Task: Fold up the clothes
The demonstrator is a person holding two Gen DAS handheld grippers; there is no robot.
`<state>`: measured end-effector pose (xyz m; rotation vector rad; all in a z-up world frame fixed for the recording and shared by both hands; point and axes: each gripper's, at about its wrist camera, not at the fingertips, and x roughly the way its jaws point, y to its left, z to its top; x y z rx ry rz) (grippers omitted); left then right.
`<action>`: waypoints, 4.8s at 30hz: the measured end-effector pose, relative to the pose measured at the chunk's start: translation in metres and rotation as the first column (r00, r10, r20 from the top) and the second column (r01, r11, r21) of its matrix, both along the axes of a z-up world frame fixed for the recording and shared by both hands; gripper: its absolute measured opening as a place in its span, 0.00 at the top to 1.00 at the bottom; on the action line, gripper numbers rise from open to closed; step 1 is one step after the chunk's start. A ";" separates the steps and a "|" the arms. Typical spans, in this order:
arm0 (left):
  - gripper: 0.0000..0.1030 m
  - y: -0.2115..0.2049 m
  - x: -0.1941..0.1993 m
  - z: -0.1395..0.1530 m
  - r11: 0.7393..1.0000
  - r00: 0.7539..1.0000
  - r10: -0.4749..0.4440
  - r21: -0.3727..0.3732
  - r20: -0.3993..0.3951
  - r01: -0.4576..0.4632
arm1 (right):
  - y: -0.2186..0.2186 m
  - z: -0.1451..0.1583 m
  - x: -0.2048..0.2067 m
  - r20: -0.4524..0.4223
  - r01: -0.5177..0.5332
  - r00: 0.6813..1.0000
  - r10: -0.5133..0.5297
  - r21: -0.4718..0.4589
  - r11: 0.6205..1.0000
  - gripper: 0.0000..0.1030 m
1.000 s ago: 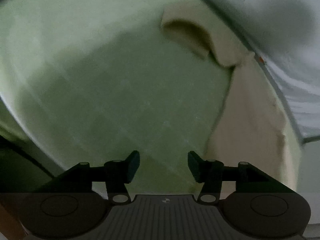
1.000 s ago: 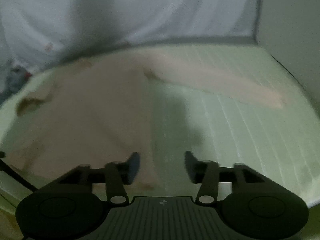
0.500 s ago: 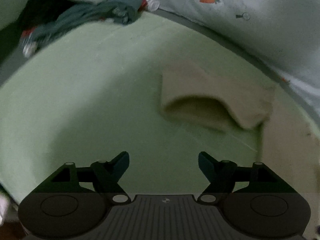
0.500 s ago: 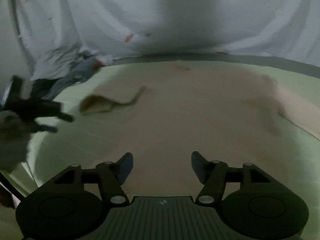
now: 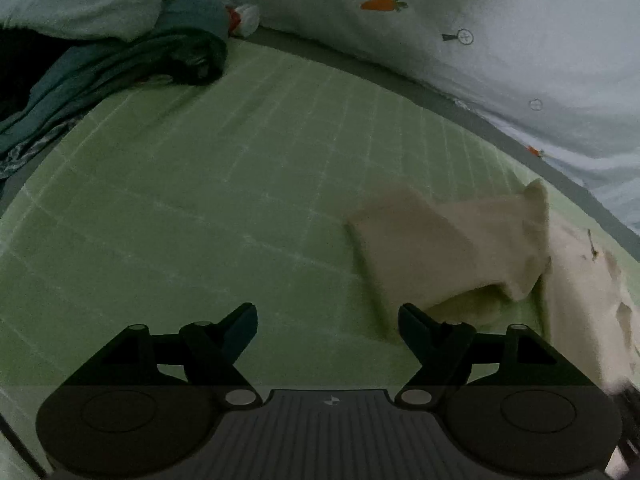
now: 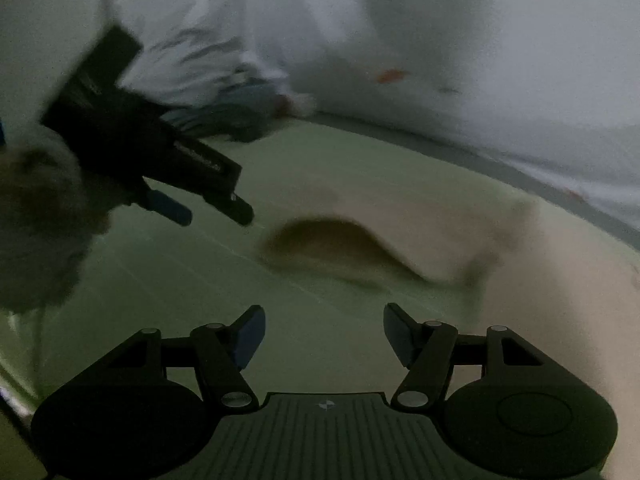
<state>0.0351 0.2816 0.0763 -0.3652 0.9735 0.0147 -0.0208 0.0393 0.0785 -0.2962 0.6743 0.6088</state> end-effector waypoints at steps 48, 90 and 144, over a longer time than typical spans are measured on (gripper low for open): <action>0.89 -0.055 0.068 0.007 0.980 0.971 -0.199 0.023 0.130 0.198 | -0.091 -0.012 0.077 -0.665 0.651 0.681 -0.306 0.359 0.669 0.55; 0.23 -0.154 0.034 0.028 0.993 0.994 -0.097 0.067 -0.054 0.100 | -0.406 0.016 -0.029 -0.297 0.908 0.363 -0.883 -0.100 0.407 0.23; 0.00 -0.348 -0.042 -0.020 0.947 0.985 -0.171 0.278 0.018 0.159 | -0.351 -0.026 0.011 -0.130 0.402 0.909 -0.397 0.020 0.915 0.00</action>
